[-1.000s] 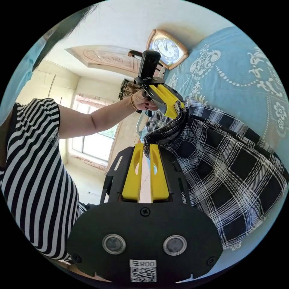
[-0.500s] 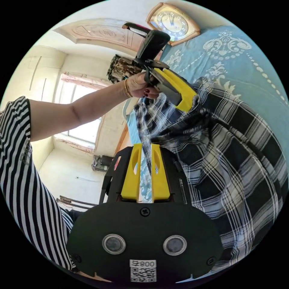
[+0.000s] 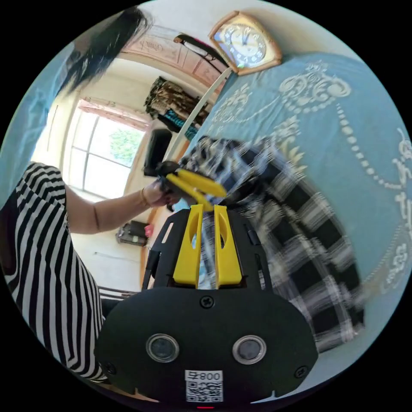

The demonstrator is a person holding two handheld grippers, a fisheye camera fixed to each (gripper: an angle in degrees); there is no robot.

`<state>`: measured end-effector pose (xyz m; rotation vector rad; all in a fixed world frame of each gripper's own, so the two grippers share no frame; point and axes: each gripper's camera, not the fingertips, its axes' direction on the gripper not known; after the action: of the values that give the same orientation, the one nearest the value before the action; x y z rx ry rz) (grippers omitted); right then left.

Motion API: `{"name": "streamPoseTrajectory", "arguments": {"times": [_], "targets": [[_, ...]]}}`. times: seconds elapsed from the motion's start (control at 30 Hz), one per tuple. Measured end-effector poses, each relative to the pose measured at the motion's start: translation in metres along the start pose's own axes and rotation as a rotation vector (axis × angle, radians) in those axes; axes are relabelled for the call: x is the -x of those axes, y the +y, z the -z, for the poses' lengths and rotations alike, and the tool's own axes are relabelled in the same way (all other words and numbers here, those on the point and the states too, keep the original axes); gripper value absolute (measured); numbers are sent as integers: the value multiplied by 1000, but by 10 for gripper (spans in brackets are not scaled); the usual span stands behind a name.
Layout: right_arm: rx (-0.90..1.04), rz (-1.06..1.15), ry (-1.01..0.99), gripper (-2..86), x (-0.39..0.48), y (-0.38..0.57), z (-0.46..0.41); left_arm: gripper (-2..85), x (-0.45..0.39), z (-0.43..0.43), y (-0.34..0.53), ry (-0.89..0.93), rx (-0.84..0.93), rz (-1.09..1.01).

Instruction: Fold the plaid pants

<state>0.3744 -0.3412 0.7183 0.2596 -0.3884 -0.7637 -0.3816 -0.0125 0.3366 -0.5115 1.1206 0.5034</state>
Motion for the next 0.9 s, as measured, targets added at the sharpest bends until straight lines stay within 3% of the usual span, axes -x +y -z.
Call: {"name": "streamPoseTrajectory", "arguments": {"times": [0.1, 0.17, 0.37, 0.67, 0.9], "targets": [[-13, 16, 120, 82, -12, -25, 9, 111, -2, 3, 28, -13, 0, 72], [96, 51, 161, 94, -19, -48, -2, 83, -3, 11, 42, -46, -27, 108], [229, 179, 170, 93, -6, -84, -20, 36, -2, 42, 77, -28, -78, 174], [334, 292, 131, 81, 17, -126, -43, 30, 5, 75, 148, 96, -177, 372], [411, 343, 156, 37, 28, -141, -52, 32, -5, 80, 174, 115, -244, 402]]}}
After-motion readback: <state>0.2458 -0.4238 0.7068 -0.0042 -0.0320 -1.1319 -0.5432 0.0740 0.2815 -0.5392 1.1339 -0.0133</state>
